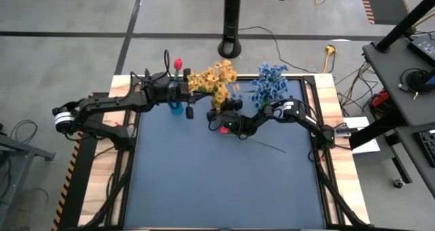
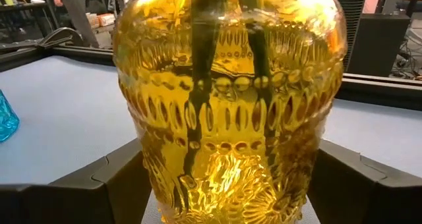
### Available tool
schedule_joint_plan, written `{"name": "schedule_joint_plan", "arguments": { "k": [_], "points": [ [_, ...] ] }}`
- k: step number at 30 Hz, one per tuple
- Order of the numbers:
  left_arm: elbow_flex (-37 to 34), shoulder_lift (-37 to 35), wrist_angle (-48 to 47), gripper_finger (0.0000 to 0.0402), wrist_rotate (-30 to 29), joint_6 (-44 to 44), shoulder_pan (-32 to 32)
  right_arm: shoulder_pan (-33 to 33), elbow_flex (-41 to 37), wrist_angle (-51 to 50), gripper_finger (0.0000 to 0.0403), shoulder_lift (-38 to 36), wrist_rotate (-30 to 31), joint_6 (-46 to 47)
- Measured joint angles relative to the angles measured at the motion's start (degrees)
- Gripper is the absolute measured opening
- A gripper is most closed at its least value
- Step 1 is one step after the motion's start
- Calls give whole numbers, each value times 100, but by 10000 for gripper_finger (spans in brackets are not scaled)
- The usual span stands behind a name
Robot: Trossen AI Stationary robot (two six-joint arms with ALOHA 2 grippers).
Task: Sort flowers into vase by color
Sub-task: Put the yellow flowers into the yellow vase
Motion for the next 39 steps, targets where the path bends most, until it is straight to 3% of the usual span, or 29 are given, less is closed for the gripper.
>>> {"name": "schedule_joint_plan", "arguments": {
  "k": [12,21,39],
  "points": [
    [-2,710,697,2,-2,-92,283,4,0,9,300,0,3,-6],
    [-2,598,852,2,2,-146,399,4,0,9,302,0,-9,-13],
    [-4,965,1472,2,7,-1136,545,2,-2,15,302,0,-99,-15]
  ]
}}
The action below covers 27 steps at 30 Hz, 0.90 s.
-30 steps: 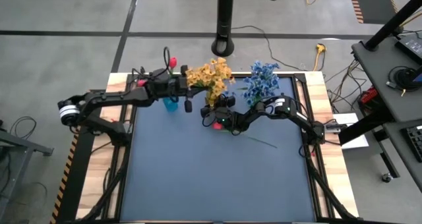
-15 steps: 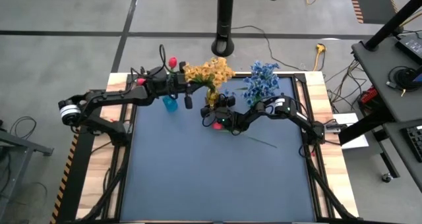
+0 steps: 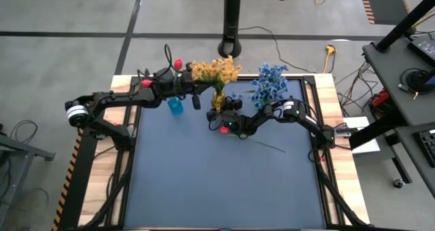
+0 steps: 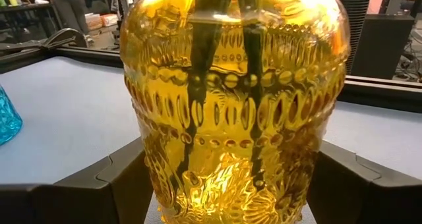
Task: Sort flowers into vase by color
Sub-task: Put the yellow flowers into the yellow vase
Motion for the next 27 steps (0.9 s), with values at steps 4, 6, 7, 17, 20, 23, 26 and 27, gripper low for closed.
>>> {"name": "schedule_joint_plan", "arguments": {
  "k": [4,6,7,17,20,23,26,27],
  "points": [
    [0,0,13,2,9,4,59,-2,0,0,309,0,-8,0],
    [0,0,11,2,37,4,78,-2,0,0,310,0,-10,0],
    [0,0,9,2,91,7,86,-2,0,0,309,0,-10,0],
    [-34,4,41,2,153,156,94,-2,0,0,308,0,-13,-9],
    [-128,4,161,2,155,246,96,-2,0,0,307,0,-13,-9],
    [-242,4,362,2,155,339,106,-2,0,0,303,0,-9,-8],
    [-338,4,514,2,153,367,147,-2,0,0,305,0,-10,-7],
    [-351,4,513,2,153,367,163,-2,0,0,307,0,-10,-7]
  ]
}}
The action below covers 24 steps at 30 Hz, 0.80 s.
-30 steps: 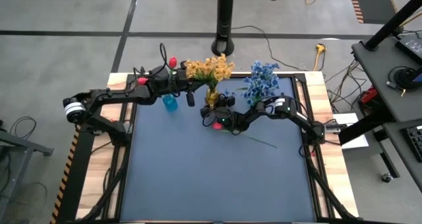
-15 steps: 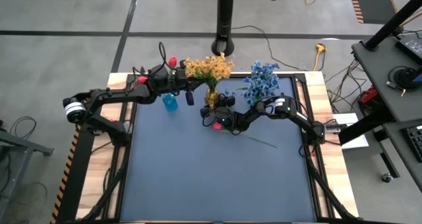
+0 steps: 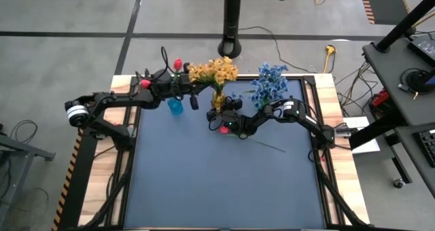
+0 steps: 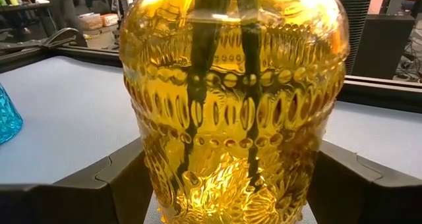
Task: Sort flowers into vase by color
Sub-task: Put the yellow flowers into the yellow vase
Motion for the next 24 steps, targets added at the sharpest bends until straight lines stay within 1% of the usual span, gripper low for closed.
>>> {"name": "schedule_joint_plan", "arguments": {
  "k": [20,22,24],
  "points": [
    [-60,43,-379,2,-66,200,73,9,0,0,304,0,-17,16],
    [-60,104,-490,2,-169,242,73,13,0,-2,304,0,-14,16],
    [-62,139,-658,2,-437,310,75,18,0,-4,304,0,-19,28]
  ]
}}
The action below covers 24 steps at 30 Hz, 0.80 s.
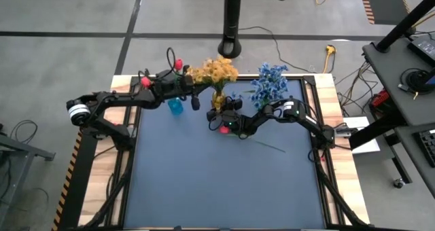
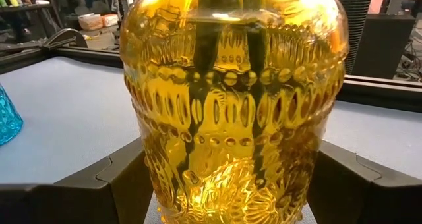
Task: Sort flowers into vase by color
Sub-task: Put the yellow flowers into the yellow vase
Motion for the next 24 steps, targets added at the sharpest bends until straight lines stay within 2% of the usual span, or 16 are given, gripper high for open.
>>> {"name": "schedule_joint_plan", "arguments": {
  "k": [3,6,13,18,24],
  "points": [
    [-4,-19,-245,2,-483,257,4,6,0,-2,304,0,-5,16],
    [-2,-29,-421,2,-673,449,17,9,0,-12,304,-7,-5,-2],
    [-2,84,-396,2,-667,575,17,13,0,-15,304,-9,-8,14],
    [-2,357,-284,2,-120,553,2,20,0,-11,304,-13,-17,-9],
    [-2,579,-219,2,-160,569,-2,24,0,-11,304,-17,-46,-12]
  ]
}}
